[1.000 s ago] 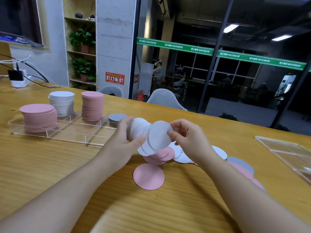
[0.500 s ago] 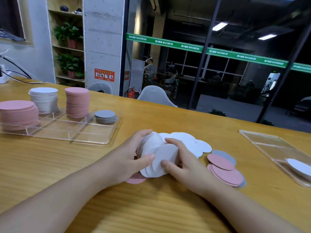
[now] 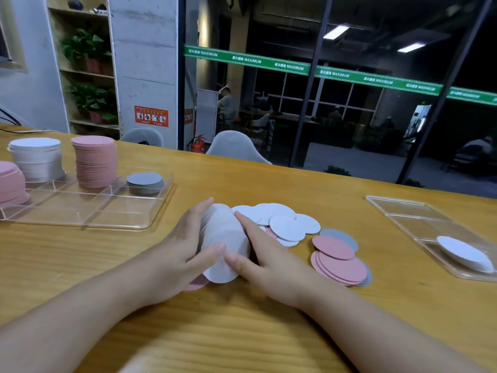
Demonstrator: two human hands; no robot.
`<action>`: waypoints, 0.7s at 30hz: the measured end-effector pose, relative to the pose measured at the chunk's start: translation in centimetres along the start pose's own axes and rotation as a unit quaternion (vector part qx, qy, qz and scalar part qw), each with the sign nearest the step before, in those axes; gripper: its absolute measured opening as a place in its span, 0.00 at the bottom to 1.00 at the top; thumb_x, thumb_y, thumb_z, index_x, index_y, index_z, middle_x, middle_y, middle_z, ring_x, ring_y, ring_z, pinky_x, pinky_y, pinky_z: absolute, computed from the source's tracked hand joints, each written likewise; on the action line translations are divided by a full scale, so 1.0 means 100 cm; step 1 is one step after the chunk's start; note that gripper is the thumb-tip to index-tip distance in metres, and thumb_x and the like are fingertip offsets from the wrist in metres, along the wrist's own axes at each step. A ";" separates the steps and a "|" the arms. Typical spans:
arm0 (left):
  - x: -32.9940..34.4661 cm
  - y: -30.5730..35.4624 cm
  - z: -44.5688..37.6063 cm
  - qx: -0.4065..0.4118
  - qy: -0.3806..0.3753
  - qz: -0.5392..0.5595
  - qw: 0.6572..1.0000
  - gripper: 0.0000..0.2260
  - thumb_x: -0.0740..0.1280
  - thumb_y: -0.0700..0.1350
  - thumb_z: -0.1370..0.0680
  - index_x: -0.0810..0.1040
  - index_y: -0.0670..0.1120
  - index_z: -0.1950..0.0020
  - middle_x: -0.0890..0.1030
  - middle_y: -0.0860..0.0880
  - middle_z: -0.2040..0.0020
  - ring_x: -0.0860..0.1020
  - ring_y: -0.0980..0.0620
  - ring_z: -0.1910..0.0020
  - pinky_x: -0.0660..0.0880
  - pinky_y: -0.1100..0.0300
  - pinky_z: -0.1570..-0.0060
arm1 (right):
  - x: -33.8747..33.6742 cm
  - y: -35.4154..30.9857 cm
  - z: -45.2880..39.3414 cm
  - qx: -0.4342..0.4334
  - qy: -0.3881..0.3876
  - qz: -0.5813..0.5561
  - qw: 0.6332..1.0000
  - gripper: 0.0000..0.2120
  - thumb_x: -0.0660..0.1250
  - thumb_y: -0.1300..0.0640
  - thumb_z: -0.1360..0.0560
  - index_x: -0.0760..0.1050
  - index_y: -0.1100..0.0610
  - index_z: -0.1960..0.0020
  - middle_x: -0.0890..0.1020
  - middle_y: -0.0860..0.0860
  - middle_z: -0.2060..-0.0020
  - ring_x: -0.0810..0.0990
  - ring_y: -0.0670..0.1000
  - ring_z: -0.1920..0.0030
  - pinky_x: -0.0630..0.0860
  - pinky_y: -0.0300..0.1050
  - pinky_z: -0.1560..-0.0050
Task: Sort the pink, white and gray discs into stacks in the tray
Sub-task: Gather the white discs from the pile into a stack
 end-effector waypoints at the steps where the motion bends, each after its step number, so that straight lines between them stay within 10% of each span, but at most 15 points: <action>1: -0.003 0.001 -0.001 0.006 0.009 -0.008 1.000 0.29 0.63 0.53 0.24 0.46 0.71 0.36 0.60 0.62 0.33 0.71 0.63 0.41 0.77 0.70 0.60 | -0.007 0.000 0.000 -0.007 0.018 -0.011 1.000 0.29 0.58 0.39 0.24 0.57 0.47 0.27 0.68 0.37 0.33 0.66 0.35 0.34 0.65 0.38 0.34; 6: -0.009 0.004 -0.005 0.025 0.017 -0.064 0.998 0.33 0.62 0.59 0.29 0.45 0.68 0.33 0.59 0.74 0.43 0.68 0.80 0.50 0.66 0.82 0.58 | -0.060 0.035 0.002 0.043 0.207 0.125 0.969 0.16 0.59 0.49 0.21 0.69 0.50 0.34 0.74 0.42 0.39 0.69 0.41 0.37 0.64 0.39 0.35; 11: -0.016 0.004 -0.006 0.033 0.041 -0.083 0.995 0.32 0.61 0.66 0.31 0.46 0.69 0.33 0.61 0.74 0.44 0.67 0.81 0.52 0.64 0.83 0.56 | -0.070 0.077 0.007 0.204 0.135 0.276 0.930 0.28 0.60 0.42 0.24 0.60 0.54 0.29 0.68 0.50 0.32 0.58 0.52 0.28 0.55 0.45 0.30; 21: -0.041 -0.017 -0.015 0.024 0.108 -0.044 0.993 0.42 0.63 0.67 0.36 0.49 0.62 0.27 0.67 0.55 0.32 0.66 0.59 0.35 0.63 0.64 0.42 | -0.075 0.074 0.009 0.208 0.211 0.159 0.942 0.33 0.71 0.48 0.29 0.61 0.54 0.29 0.68 0.48 0.36 0.66 0.49 0.35 0.63 0.40 0.40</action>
Point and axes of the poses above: each hand's wrist, its own z-axis away from the middle knuckle, its own x-axis out of the palm, y = z × x, the point moved 6 cm from there along -z, towards the middle knuckle
